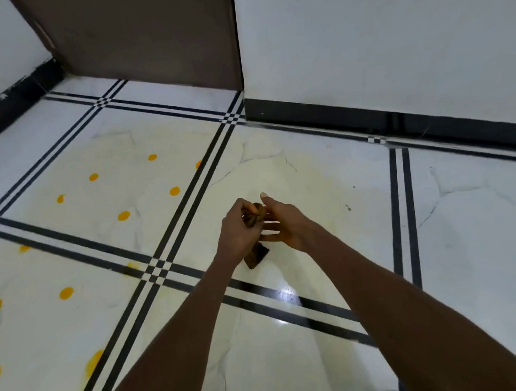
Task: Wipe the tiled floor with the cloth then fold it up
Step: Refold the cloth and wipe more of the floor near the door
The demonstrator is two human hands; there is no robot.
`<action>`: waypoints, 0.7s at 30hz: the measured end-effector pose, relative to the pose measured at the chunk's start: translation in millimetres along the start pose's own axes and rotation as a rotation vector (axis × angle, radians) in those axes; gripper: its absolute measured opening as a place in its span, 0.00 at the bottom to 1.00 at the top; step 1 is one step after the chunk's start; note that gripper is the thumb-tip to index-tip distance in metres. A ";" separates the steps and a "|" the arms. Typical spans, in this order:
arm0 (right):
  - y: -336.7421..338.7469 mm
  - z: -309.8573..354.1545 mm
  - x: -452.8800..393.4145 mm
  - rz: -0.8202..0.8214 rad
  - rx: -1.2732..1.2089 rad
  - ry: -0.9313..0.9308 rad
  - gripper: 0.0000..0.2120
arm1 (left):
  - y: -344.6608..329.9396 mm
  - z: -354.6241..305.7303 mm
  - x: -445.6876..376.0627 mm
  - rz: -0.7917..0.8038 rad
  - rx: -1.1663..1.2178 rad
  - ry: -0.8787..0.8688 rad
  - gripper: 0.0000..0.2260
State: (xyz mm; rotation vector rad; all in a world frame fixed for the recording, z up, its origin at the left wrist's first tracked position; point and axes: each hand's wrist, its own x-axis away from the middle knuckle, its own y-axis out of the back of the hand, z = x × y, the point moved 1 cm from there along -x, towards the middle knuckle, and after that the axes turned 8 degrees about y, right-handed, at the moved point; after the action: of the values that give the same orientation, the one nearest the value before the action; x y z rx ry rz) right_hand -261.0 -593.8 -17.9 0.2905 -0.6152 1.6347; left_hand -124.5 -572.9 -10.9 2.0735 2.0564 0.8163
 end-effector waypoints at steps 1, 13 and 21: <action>4.6 0.3 -2.9 -0.036 -0.002 0.032 0.17 | -5.2 -1.0 -2.3 0.012 -0.005 -0.027 0.08; 25.1 0.6 -11.8 -0.145 -0.034 0.149 0.09 | -34.2 -12.9 -36.0 -0.051 0.367 0.346 0.15; 13.9 -10.9 -24.3 -0.182 -0.282 0.160 0.11 | -20.0 -13.3 -47.5 0.005 0.590 0.596 0.21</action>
State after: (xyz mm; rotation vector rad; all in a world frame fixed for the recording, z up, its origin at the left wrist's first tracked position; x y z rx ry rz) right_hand -268.7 -609.0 -42.6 0.0077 -0.6680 1.3614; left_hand -145.3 -620.5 -22.3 2.3025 2.8999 1.0183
